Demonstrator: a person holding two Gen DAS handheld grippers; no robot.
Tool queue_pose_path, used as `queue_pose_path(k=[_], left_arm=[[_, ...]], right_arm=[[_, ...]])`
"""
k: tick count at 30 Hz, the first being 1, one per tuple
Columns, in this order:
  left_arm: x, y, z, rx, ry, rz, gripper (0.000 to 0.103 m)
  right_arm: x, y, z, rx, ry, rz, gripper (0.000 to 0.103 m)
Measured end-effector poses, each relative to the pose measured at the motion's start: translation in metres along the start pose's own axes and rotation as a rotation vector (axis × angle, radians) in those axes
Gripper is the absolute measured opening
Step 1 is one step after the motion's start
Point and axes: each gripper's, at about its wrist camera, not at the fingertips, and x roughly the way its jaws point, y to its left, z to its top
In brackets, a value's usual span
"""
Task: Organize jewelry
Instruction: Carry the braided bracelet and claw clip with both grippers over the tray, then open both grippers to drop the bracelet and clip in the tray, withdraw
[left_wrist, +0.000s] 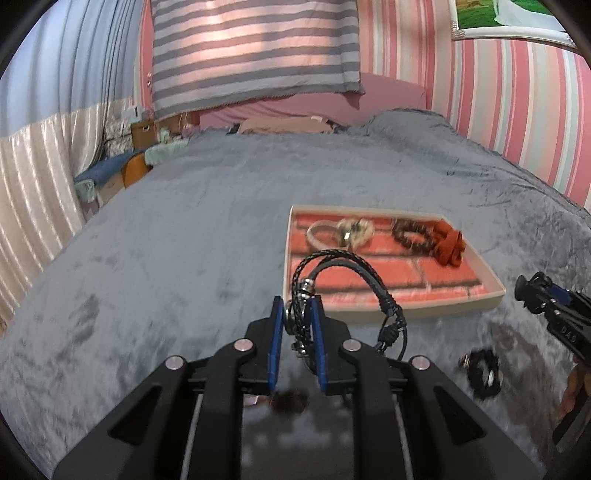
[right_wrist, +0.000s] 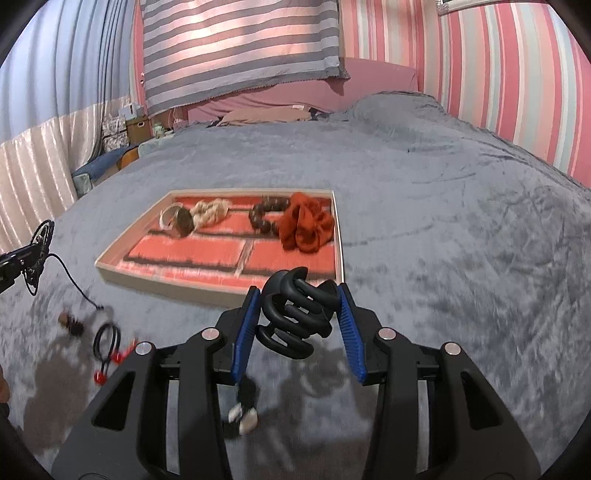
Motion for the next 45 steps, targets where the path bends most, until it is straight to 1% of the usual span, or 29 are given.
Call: queue_pose_path(k=[4, 9, 13, 18, 21, 24, 28, 32, 35, 36, 39, 40, 41, 42, 43, 44, 45], left_arm=[[0.024, -0.013, 0.024, -0.005, -0.002, -0.005, 0.016], [0.066, -0.031, 0.042, -0.007, 0.04, -0.018, 0.016], [0.106, -0.047, 0.05, 0.012, 0.094, -0.023, 0.016], [0.156, -0.062, 0.056, 0.04, 0.175, 0.003, 0.016], [0.176, -0.067, 0.057, 0.058, 0.21, 0.017, 0.016], [0.2, -0.067, 0.056, 0.053, 0.271, 0.018, 0.016], [0.213, -0.069, 0.051, 0.078, 0.294, 0.034, 0.016], [0.22, -0.07, 0.048, 0.08, 0.313, 0.046, 0.018], [0.224, -0.068, 0.049, 0.07, 0.32, 0.042, 0.019], [0.224, -0.068, 0.049, 0.068, 0.32, 0.04, 0.019], [0.225, -0.067, 0.047, 0.07, 0.332, 0.024, 0.019], [0.225, -0.067, 0.046, 0.073, 0.34, 0.025, 0.023], [0.223, -0.066, 0.045, 0.075, 0.34, 0.029, 0.027], [0.22, -0.065, 0.045, 0.077, 0.331, 0.033, 0.037], [0.217, -0.064, 0.046, 0.078, 0.322, 0.035, 0.045], [0.212, -0.062, 0.046, 0.076, 0.313, 0.035, 0.047], [0.207, -0.06, 0.047, 0.071, 0.306, 0.03, 0.049]], right_arm=[[0.022, 0.005, 0.02, 0.003, -0.013, -0.009, 0.042], [0.056, 0.014, 0.043, 0.004, 0.003, -0.009, 0.042], [0.088, 0.019, 0.055, -0.009, 0.032, -0.02, 0.042], [0.129, 0.015, 0.064, -0.003, 0.094, -0.031, 0.042], [0.146, 0.015, 0.065, -0.013, 0.123, -0.043, 0.042], [0.157, 0.015, 0.067, -0.02, 0.138, -0.057, 0.042], [0.169, 0.015, 0.067, -0.016, 0.167, -0.058, 0.042], [0.182, 0.015, 0.061, -0.028, 0.202, -0.073, 0.042], [0.19, 0.008, 0.055, 0.001, 0.229, -0.068, 0.041], [0.19, 0.006, 0.054, 0.004, 0.224, -0.066, 0.039], [0.194, 0.004, 0.052, 0.008, 0.251, -0.054, 0.039], [0.195, 0.004, 0.051, 0.014, 0.256, -0.046, 0.039], [0.194, 0.002, 0.05, 0.019, 0.26, -0.04, 0.046], [0.192, 0.002, 0.051, 0.021, 0.259, -0.036, 0.055], [0.189, 0.002, 0.052, 0.02, 0.252, -0.032, 0.059], [0.184, 0.003, 0.053, 0.016, 0.242, -0.03, 0.067], [0.178, 0.004, 0.056, 0.011, 0.225, -0.025, 0.072]])
